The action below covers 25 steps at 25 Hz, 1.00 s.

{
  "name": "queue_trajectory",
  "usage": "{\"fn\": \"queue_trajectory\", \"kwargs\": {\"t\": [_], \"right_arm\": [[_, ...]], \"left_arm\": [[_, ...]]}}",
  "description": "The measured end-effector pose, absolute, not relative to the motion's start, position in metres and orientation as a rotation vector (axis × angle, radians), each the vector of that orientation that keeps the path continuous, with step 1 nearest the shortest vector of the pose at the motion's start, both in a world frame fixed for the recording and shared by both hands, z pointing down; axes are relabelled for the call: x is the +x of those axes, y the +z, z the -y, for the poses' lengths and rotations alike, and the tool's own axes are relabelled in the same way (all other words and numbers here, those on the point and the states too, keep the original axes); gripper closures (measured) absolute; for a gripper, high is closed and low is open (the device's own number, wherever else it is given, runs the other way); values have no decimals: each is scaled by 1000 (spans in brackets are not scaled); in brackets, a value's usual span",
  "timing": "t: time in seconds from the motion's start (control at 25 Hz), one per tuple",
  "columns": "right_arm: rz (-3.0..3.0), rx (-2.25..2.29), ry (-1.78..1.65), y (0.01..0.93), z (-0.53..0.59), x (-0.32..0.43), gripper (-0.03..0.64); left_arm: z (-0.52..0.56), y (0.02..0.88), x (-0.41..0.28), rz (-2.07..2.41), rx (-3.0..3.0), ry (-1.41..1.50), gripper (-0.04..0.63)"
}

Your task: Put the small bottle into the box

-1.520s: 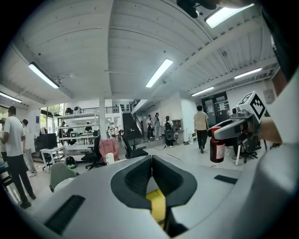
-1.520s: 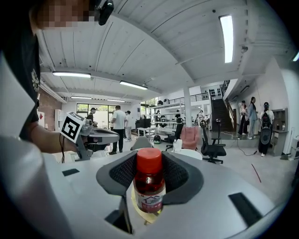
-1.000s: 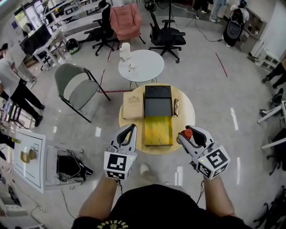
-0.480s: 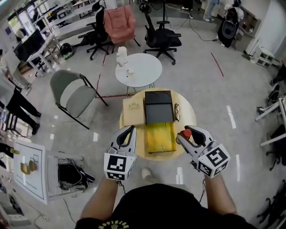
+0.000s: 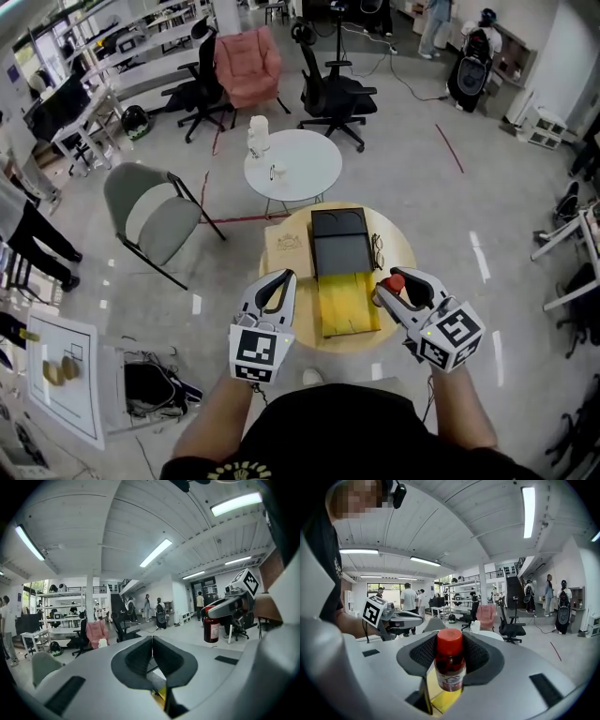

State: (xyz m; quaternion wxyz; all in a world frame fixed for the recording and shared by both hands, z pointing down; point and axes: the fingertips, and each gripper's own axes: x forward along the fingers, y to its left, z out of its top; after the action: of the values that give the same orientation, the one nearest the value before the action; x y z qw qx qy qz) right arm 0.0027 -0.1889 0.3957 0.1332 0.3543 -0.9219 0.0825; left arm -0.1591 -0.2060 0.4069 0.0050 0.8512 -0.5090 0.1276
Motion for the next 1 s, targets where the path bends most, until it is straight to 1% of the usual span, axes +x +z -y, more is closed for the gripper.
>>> {"fn": "queue_trajectory", "kwargs": {"t": [0.32,0.6,1.0], "right_arm": [[2653,1036,242,392,193,-11,449],[2628,1007,282,407,200,-13,449],[2605,958,350,437,229,-3,449]], "left_arm": [[216,416,-163,1520,2681,368,575],[223,434,-153,1460,2681,400,575],[258,451,-150,1505,2617,419,575]]}}
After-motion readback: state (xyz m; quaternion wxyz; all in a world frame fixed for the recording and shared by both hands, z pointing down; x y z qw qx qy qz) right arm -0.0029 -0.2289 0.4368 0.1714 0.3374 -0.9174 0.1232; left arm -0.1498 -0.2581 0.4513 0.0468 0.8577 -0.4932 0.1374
